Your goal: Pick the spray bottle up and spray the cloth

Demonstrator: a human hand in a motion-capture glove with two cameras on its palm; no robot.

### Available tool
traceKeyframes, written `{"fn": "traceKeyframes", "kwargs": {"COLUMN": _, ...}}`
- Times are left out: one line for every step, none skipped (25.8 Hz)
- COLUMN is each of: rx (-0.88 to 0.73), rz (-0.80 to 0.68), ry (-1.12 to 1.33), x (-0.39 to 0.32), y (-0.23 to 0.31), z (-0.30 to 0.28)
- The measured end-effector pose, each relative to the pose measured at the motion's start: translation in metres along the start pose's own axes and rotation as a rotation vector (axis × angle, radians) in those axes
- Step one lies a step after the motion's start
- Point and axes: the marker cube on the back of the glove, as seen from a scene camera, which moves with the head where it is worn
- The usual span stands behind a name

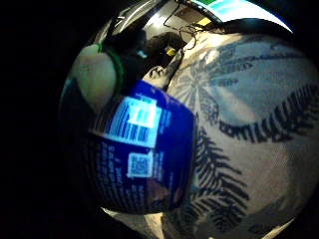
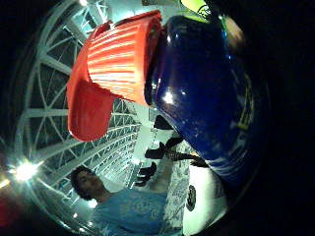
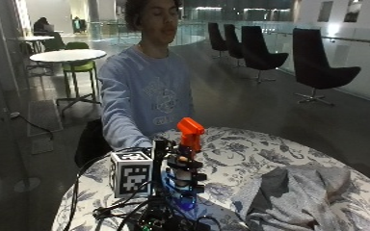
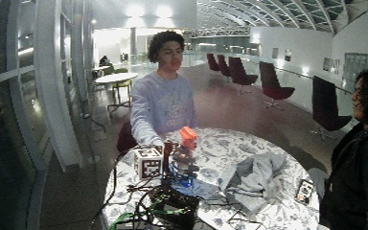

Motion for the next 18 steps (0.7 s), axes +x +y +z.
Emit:
{"fn": "traceKeyframes", "kwargs": {"rx": 0.009, "rz": -0.011, "ry": 0.006, "x": -0.001, "y": -0.001, "z": 0.001}}
{"fn": "traceKeyframes", "kwargs": {"rx": 0.010, "rz": -0.021, "ry": 0.013, "x": -0.003, "y": -0.003, "z": 0.001}}
{"fn": "traceKeyframes", "kwargs": {"rx": 0.003, "rz": -0.028, "ry": 0.021, "x": -0.006, "y": -0.006, "z": 0.002}}
{"fn": "traceKeyframes", "kwargs": {"rx": -0.013, "rz": -0.034, "ry": 0.027, "x": -0.011, "y": -0.008, "z": 0.004}}
{"fn": "traceKeyframes", "kwargs": {"rx": -0.037, "rz": -0.036, "ry": 0.032, "x": -0.018, "y": -0.011, "z": 0.006}}
{"fn": "traceKeyframes", "kwargs": {"rx": -0.065, "rz": -0.036, "ry": 0.036, "x": -0.026, "y": -0.015, "z": 0.008}}
{"fn": "traceKeyframes", "kwargs": {"rx": -0.099, "rz": -0.032, "ry": 0.038, "x": -0.036, "y": -0.019, "z": 0.010}}
{"fn": "traceKeyframes", "kwargs": {"rx": -0.138, "rz": -0.022, "ry": 0.041, "x": -0.046, "y": -0.023, "z": 0.013}}
{"fn": "traceKeyframes", "kwargs": {"rx": -0.183, "rz": -0.007, "ry": 0.045, "x": -0.056, "y": -0.027, "z": 0.017}}
{"fn": "traceKeyframes", "kwargs": {"rx": -0.231, "rz": 0.014, "ry": 0.053, "x": -0.065, "y": -0.030, "z": 0.021}}
{"fn": "traceKeyframes", "kwargs": {"rx": -0.280, "rz": 0.038, "ry": 0.065, "x": -0.073, "y": -0.034, "z": 0.025}}
{"fn": "traceKeyframes", "kwargs": {"rx": -0.324, "rz": 0.062, "ry": 0.082, "x": -0.079, "y": -0.037, "z": 0.030}}
{"fn": "traceKeyframes", "kwargs": {"rx": -0.361, "rz": 0.083, "ry": 0.103, "x": -0.084, "y": -0.040, "z": 0.034}}
{"fn": "traceKeyframes", "kwargs": {"rx": -0.390, "rz": 0.103, "ry": 0.126, "x": -0.088, "y": -0.043, "z": 0.039}}
{"fn": "traceKeyframes", "kwargs": {"rx": -0.413, "rz": 0.121, "ry": 0.148, "x": -0.091, "y": -0.046, "z": 0.043}}
{"fn": "traceKeyframes", "kwargs": {"rx": -0.433, "rz": 0.139, "ry": 0.165, "x": -0.092, "y": -0.048, "z": 0.048}}
{"fn": "traceKeyframes", "kwargs": {"rx": -0.452, "rz": 0.159, "ry": 0.175, "x": -0.094, "y": -0.049, "z": 0.052}}
{"fn": "traceKeyframes", "kwargs": {"rx": -0.471, "rz": 0.181, "ry": 0.179, "x": -0.095, "y": -0.050, "z": 0.056}}
